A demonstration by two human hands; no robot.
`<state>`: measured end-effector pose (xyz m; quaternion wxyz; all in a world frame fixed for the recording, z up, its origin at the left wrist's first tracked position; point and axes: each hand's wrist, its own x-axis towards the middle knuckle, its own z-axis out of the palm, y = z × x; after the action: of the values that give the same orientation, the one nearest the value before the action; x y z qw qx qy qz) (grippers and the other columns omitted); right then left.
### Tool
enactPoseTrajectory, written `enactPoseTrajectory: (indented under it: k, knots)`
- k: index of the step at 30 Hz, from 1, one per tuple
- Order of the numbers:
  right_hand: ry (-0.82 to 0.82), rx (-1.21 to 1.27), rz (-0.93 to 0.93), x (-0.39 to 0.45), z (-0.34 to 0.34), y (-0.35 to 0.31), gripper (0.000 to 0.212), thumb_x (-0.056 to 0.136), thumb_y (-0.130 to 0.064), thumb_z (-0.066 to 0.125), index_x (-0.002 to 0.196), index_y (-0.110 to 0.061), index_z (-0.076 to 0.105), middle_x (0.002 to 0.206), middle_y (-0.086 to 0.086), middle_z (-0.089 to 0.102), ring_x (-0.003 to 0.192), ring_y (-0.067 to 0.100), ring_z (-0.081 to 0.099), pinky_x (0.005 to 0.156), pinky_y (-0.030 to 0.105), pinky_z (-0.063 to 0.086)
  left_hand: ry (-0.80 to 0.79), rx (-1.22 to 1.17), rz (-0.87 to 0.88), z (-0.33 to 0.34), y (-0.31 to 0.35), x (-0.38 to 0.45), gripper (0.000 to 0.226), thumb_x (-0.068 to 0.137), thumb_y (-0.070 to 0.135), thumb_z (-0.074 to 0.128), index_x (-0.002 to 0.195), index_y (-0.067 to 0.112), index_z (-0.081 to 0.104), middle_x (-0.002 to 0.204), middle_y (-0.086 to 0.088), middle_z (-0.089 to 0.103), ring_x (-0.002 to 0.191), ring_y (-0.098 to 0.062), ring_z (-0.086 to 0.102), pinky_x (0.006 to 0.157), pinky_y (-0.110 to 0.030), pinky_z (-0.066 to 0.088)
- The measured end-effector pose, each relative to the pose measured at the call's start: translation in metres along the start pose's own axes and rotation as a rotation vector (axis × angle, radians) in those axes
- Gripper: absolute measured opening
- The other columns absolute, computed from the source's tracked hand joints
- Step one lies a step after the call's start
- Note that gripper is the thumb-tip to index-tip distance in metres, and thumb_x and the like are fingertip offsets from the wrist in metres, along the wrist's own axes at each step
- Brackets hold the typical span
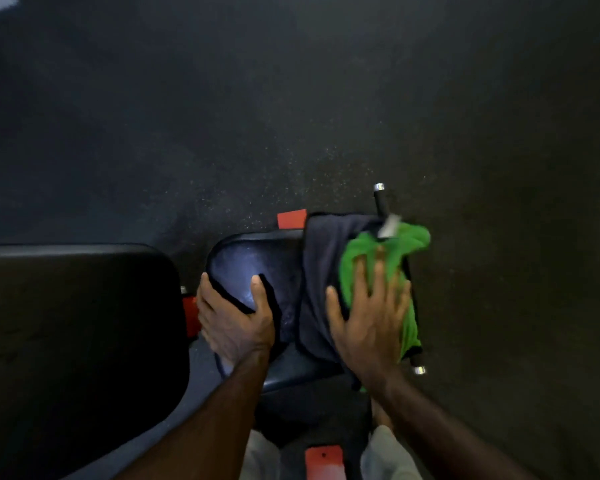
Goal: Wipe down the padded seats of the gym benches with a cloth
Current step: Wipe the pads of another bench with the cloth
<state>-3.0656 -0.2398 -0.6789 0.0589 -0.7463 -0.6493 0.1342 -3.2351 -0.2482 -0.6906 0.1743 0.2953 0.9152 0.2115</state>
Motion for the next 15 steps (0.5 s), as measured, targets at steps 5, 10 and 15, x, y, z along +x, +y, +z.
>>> enactPoseTrajectory:
  k: [5,10,15]
  knots:
    - [-0.074,-0.023,-0.278,0.001,-0.009,0.029,0.072,0.101,-0.059,0.048,0.162,-0.028,0.028,0.172,-0.004,0.015,0.155,0.025,0.027,0.126,0.049,0.019,0.03,-0.002,-0.004,0.001,-0.003,0.0,0.083,0.088,0.067,0.054,0.153,0.018,0.037,0.151,-0.012,0.047,0.134,-0.037,0.048,0.105,-0.055,0.042]
    - [-0.005,0.098,0.049,-0.053,0.008,-0.029,0.072,0.103,-0.054,0.044,0.163,-0.019,0.026,0.173,0.004,0.011,0.156,0.032,0.021,0.126,0.052,0.019,0.006,-0.071,0.004,-0.002,-0.004,0.0,0.079,0.094,0.066,0.048,0.152,0.014,0.039,0.151,-0.014,0.048,0.135,-0.037,0.048,0.107,-0.053,0.041]
    - [-0.109,0.013,-0.444,-0.056,0.007,0.005,0.084,0.096,-0.061,0.054,0.164,-0.022,0.023,0.173,0.0,0.01,0.158,0.027,0.02,0.127,0.048,0.019,-0.011,-0.475,-0.062,-0.018,-0.013,0.008,0.057,0.103,0.042,0.049,0.149,0.01,0.05,0.152,-0.004,0.051,0.141,-0.017,0.046,0.107,-0.013,0.03]
